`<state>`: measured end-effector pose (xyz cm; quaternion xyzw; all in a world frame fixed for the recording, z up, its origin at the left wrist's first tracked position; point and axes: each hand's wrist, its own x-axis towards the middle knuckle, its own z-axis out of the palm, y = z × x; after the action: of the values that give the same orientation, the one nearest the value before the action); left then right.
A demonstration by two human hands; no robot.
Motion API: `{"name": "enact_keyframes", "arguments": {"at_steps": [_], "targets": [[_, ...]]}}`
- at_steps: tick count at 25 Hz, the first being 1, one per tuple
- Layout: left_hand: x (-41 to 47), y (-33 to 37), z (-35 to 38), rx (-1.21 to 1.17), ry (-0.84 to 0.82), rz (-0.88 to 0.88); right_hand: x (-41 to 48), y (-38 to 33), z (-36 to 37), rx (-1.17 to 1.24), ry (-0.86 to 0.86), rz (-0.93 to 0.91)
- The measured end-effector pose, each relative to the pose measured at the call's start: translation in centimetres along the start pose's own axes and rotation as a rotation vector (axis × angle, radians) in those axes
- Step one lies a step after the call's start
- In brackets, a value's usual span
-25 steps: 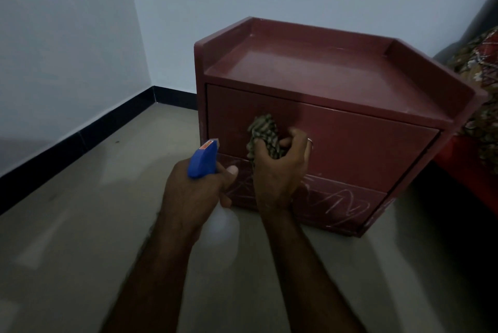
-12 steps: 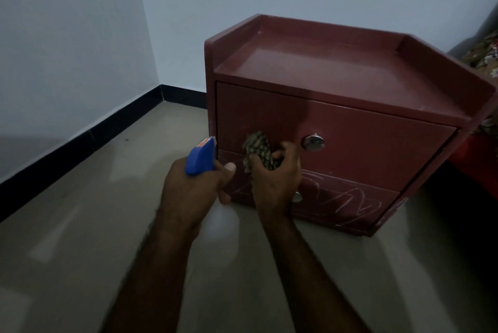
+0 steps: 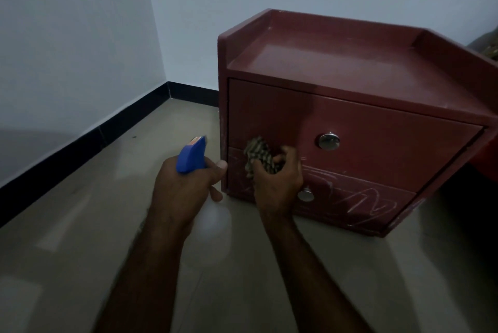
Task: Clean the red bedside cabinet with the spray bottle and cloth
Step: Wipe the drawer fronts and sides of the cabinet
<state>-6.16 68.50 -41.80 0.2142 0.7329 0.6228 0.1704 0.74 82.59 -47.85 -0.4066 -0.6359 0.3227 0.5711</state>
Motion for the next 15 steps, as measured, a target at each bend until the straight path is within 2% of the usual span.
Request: {"name": "enact_keyframes", "arguments": {"at_steps": [6,12,15], "targets": [[-0.1,-0.6,0.3,-0.004,-0.006,-0.005,2.6,-2.9,2.7,0.103,0.013,-0.091],[0.0,-0.2,0.5,0.005,-0.013,-0.004,-0.4,0.3,1.3,0.038,-0.063,0.062],[-0.1,-0.4,0.8,0.028,-0.015,-0.002,0.9,-1.2,2.1,0.086,-0.033,0.034]]}}
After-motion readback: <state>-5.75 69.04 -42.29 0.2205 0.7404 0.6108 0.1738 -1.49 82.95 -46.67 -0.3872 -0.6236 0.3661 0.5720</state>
